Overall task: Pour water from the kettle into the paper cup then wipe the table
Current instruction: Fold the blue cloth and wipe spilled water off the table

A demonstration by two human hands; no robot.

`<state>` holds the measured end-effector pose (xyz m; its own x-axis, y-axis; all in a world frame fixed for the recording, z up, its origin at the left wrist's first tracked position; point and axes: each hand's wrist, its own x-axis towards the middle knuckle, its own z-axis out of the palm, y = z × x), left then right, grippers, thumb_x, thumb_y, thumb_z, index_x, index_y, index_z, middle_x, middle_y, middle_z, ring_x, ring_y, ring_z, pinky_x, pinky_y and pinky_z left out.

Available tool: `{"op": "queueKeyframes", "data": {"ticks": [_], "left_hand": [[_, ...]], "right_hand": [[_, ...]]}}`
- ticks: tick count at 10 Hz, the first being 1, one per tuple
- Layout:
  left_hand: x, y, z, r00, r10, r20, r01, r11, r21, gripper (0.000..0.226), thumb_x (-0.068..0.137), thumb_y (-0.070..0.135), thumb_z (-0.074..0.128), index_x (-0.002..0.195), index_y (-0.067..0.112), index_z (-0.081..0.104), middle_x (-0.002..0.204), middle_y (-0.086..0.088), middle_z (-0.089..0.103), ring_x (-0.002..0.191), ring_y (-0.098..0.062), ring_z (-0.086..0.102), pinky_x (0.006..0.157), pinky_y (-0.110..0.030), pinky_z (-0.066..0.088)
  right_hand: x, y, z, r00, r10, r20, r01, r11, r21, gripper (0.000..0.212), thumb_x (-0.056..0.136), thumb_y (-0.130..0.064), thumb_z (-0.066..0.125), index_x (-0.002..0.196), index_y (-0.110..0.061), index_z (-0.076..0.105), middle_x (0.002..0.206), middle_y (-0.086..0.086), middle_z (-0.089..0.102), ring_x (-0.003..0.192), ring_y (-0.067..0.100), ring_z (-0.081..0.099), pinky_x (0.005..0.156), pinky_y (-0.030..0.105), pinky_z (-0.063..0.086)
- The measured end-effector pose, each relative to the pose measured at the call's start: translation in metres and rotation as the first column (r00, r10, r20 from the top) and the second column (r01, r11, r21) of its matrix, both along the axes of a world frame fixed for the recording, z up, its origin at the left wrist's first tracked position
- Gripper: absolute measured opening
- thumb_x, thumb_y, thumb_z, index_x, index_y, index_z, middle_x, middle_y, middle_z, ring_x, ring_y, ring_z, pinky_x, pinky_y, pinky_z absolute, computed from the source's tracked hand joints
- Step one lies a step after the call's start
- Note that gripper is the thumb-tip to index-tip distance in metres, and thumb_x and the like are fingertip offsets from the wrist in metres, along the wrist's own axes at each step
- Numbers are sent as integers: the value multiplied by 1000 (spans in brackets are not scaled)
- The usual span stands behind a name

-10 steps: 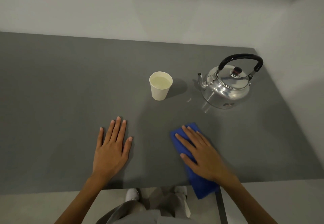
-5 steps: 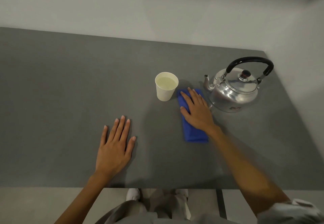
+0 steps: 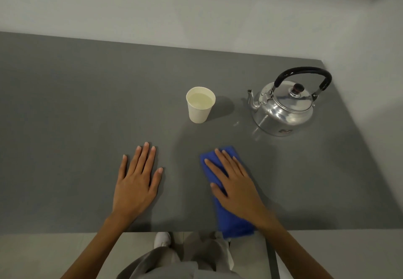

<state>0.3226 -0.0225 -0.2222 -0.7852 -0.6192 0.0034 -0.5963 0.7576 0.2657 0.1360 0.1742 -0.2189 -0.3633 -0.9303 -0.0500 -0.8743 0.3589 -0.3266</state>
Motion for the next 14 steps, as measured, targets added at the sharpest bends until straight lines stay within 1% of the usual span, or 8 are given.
{"op": "queueKeyframes", "data": {"ticks": [2,3,5,8,10,11,12,14], "left_hand": [[1,0,-1,1000,1,5,-1,1000,0,66,92,54,8,148,18,11,157,-2,9,146,-19,2,120,-46,2],[1,0,-1,1000,1,10,-1,1000,-1,66,92,54,8,148,19,10,157,-2,8,146,-19,2,120,-46,2],[1,-1,-2,1000,1,8,-1,1000,2,65,93,53,9,148,19,9,157,-1,7,146,-18,1,120,-46,2],[1,-1,-4,1000,-2,12,2,1000,-2,65,92,54,8,148,21,6,158,0,5,146,-17,-1,120,-44,0],[1,-1,-4,1000,2,13,-2,1000,-6,66,92,54,7,148,20,8,158,-1,7,146,-17,0,120,-44,0],[1,-1,-3,1000,0,12,0,1000,-1,66,92,54,8,149,20,9,158,0,6,146,-17,-1,120,-44,0],[1,-1,-3,1000,-1,6,1,1000,2,66,92,54,7,149,20,9,158,-1,6,146,-17,0,120,-44,-1],[2,-2,-4,1000,-1,18,1,1000,-4,65,92,53,8,149,20,6,158,0,4,146,-16,-3,120,-43,-2]], "right_hand": [[-49,39,11,990,-139,-3,139,990,27,62,94,-49,33,149,-27,16,159,-3,5,146,14,-1,119,38,2],[-83,17,14,981,-188,-44,188,982,-12,61,96,-35,48,149,-21,22,159,3,12,147,21,8,120,39,6],[-107,-48,9,983,-153,-104,154,988,2,59,97,-36,43,150,-20,21,159,6,17,146,24,14,118,39,7],[-33,-58,5,995,45,-87,-51,997,-62,56,95,-39,37,148,-25,26,158,1,20,146,20,13,119,38,9],[19,3,1,995,95,5,-95,995,-3,58,96,-44,31,150,-33,12,160,-5,5,147,12,-3,118,36,-4],[3,44,7,998,54,39,-54,998,12,58,96,-46,31,149,-36,11,160,-9,3,146,8,-5,118,32,-5],[-36,58,14,999,-54,-7,54,997,53,59,94,-49,27,149,-31,16,159,-7,7,147,12,1,120,39,4],[-96,1,14,989,-124,-86,125,992,11,59,97,-34,45,150,-22,21,159,3,16,147,20,10,120,39,7]]}}
